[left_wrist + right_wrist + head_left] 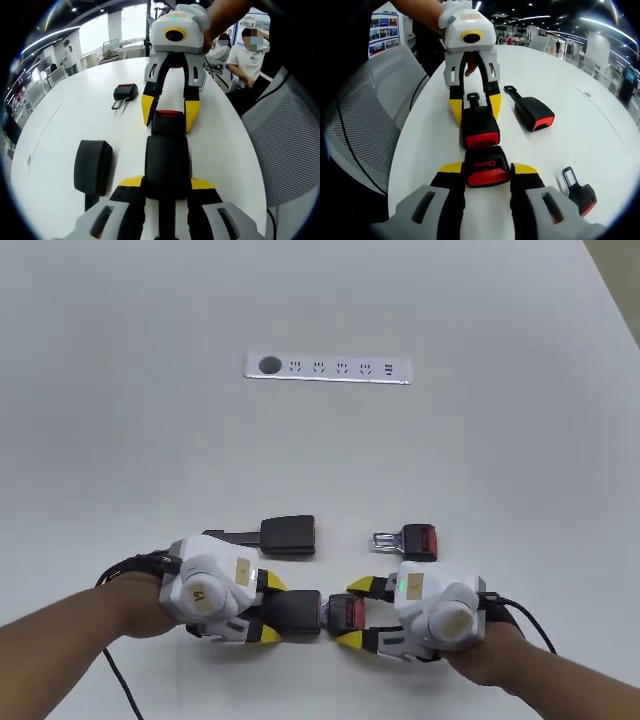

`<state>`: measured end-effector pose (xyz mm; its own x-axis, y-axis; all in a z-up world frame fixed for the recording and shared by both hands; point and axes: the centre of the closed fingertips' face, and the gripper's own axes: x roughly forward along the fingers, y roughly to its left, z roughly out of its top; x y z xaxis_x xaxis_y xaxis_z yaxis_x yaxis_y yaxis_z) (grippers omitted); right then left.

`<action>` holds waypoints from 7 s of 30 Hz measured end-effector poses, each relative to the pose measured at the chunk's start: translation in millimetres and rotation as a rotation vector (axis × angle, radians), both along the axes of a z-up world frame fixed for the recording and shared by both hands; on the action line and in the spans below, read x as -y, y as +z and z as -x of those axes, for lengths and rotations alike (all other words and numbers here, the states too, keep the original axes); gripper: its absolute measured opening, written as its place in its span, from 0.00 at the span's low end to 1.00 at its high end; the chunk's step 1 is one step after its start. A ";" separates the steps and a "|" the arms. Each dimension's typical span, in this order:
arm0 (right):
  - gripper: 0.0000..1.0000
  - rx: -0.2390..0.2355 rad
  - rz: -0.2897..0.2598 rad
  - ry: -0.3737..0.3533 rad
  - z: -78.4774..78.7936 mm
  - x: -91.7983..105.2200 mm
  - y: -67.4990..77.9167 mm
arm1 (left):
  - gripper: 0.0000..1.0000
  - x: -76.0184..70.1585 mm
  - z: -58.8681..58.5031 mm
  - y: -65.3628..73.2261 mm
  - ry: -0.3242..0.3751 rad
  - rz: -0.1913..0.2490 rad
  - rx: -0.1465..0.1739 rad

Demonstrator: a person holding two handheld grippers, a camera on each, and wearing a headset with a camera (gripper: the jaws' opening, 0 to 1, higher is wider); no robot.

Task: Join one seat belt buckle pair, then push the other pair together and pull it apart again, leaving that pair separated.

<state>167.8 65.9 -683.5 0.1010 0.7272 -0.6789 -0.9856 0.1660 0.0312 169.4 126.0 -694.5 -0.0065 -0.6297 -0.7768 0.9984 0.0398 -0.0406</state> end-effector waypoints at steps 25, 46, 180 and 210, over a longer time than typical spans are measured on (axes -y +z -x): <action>0.60 0.039 0.011 -0.057 -4.3 2.6 15.6 | 0.74 5.7 7.5 20.9 0.088 -0.031 0.017; 0.67 0.050 -0.060 -0.176 -35.0 43.8 46.6 | 0.81 -7.2 -22.0 56.6 0.223 0.017 0.060; 0.33 -0.054 -0.019 0.042 -106.6 27.3 -11.2 | 0.33 -8.7 -101.7 1.1 0.095 -0.040 0.020; 0.32 -0.058 -0.003 0.056 -103.1 5.2 -9.0 | 0.33 -8.7 -103.0 0.4 0.068 -0.078 0.017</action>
